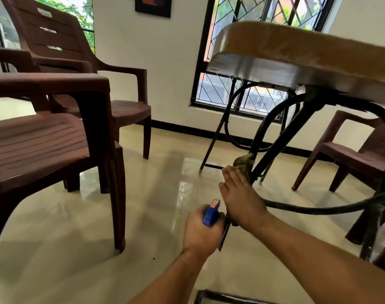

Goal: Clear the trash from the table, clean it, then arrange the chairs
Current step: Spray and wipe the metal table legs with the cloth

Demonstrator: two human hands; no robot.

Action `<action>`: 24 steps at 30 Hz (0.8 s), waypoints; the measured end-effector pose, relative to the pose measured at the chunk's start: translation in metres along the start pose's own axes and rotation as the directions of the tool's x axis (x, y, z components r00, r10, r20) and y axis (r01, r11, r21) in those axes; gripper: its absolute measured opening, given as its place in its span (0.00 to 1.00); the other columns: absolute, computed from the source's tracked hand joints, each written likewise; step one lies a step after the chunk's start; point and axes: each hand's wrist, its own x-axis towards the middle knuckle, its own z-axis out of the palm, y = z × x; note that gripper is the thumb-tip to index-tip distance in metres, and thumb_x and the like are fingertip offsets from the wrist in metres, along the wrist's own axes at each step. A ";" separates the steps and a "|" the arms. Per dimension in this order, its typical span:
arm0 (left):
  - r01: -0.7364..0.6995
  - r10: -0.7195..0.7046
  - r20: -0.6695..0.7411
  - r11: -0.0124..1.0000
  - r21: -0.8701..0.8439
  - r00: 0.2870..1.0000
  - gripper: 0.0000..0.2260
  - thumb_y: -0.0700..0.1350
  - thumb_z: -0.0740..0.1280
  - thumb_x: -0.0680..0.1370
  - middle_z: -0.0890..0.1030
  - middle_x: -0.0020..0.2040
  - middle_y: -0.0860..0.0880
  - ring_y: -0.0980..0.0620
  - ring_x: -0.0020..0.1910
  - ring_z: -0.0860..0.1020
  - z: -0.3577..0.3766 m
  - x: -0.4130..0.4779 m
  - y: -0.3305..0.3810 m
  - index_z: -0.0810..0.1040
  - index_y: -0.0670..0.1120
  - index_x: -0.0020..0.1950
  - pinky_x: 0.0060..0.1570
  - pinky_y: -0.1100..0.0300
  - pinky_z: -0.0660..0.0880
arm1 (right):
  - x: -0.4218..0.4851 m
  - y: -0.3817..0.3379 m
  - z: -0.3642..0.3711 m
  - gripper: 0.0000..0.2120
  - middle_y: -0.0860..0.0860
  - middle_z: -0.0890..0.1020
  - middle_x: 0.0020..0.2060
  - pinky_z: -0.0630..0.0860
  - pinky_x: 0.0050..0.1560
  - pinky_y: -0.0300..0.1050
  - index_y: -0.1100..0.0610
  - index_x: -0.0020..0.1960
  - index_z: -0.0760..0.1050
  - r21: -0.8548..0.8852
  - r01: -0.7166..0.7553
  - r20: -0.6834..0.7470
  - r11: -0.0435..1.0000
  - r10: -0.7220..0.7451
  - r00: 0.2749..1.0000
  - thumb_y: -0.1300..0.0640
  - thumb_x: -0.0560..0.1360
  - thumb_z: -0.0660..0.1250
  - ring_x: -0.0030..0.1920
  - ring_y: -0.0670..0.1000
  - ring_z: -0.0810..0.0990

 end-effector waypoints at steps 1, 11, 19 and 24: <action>0.009 -0.009 0.021 1.000 -0.003 1.000 0.05 0.42 0.70 0.78 0.80 0.35 0.42 0.51 0.31 0.75 0.003 -0.003 0.000 0.79 0.43 0.43 0.36 0.52 0.80 | -0.008 0.000 0.004 0.28 0.63 0.62 0.76 0.52 0.78 0.60 0.59 0.73 0.67 0.115 0.015 0.033 0.993 -0.019 0.999 0.55 0.76 0.70 0.78 0.64 0.55; 0.122 -0.122 -0.002 0.989 0.087 0.993 0.13 0.43 0.71 0.78 0.76 0.37 0.49 0.49 0.37 0.75 0.006 -0.019 -0.007 0.70 0.55 0.39 0.44 0.49 0.80 | -0.042 -0.011 0.040 0.32 0.53 0.65 0.75 0.66 0.72 0.56 0.52 0.71 0.72 0.470 0.023 -0.223 0.882 0.093 0.970 0.65 0.68 0.72 0.77 0.57 0.60; 0.193 -0.199 0.020 0.967 0.168 0.980 0.13 0.40 0.70 0.79 0.77 0.41 0.49 0.49 0.41 0.77 0.002 -0.039 -0.016 0.71 0.57 0.45 0.53 0.48 0.81 | -0.037 -0.024 0.025 0.16 0.51 0.66 0.67 0.62 0.63 0.21 0.56 0.64 0.75 0.947 -0.033 -0.222 0.320 0.724 0.653 0.64 0.77 0.69 0.65 0.38 0.66; 0.232 -0.232 -0.021 0.955 0.187 0.972 0.11 0.48 0.70 0.80 0.79 0.48 0.50 0.50 0.47 0.81 -0.005 -0.044 -0.015 0.69 0.60 0.49 0.55 0.51 0.81 | -0.016 -0.024 0.031 0.17 0.53 0.68 0.60 0.66 0.59 0.23 0.65 0.66 0.67 0.994 -0.006 -0.093 0.107 0.893 0.440 0.67 0.78 0.64 0.59 0.42 0.69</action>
